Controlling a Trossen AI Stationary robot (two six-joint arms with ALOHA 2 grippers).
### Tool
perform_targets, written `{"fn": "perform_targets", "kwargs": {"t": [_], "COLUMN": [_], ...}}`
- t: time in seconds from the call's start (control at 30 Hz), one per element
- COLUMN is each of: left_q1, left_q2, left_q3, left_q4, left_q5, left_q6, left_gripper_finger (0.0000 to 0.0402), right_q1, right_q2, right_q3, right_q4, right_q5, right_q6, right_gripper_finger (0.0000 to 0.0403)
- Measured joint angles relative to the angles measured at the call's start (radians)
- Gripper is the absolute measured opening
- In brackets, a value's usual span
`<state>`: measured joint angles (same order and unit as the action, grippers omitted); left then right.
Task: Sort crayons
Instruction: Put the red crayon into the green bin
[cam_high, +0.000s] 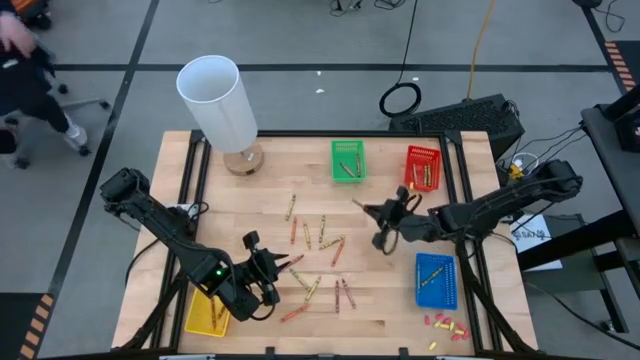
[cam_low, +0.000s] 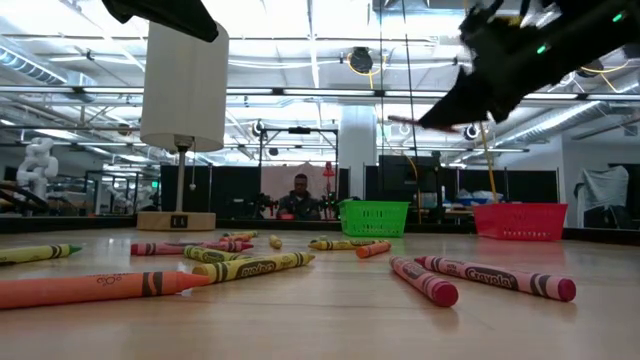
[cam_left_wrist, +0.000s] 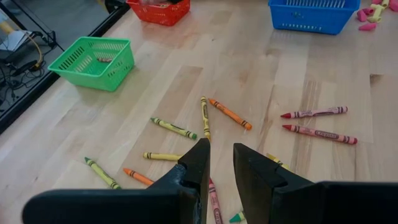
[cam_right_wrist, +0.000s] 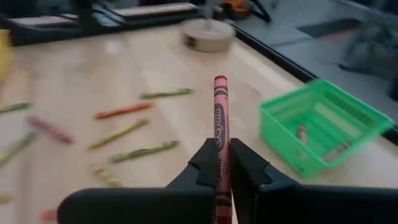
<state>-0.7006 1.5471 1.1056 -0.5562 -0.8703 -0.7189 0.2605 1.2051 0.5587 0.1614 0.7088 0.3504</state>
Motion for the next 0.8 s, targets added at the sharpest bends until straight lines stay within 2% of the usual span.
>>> {"fn": "perform_targets", "kwargs": {"t": [0.27,0.5,0.8], "left_q1": [0.0,0.0,0.0], "left_q2": [0.0,0.0,0.0], "left_q3": [0.0,0.0,0.0], "left_q4": [0.0,0.0,-0.001], "left_q5": [0.001,0.001,0.002], "left_q6": [-0.001,-0.001,-0.002], "left_gripper_finger": [0.0077,0.0077,0.0077], "right_q1": [-0.183,-0.324,-0.441], "right_q2": [0.133,0.223,0.359], "right_q3": [0.0,0.0,0.0], "right_q4": [0.039,0.228,0.44], "right_q5": [0.005,0.0,-0.005], "right_q6": [0.121,0.128,0.154], "right_gripper_finger": [0.0004,0.0004,0.0004]}}
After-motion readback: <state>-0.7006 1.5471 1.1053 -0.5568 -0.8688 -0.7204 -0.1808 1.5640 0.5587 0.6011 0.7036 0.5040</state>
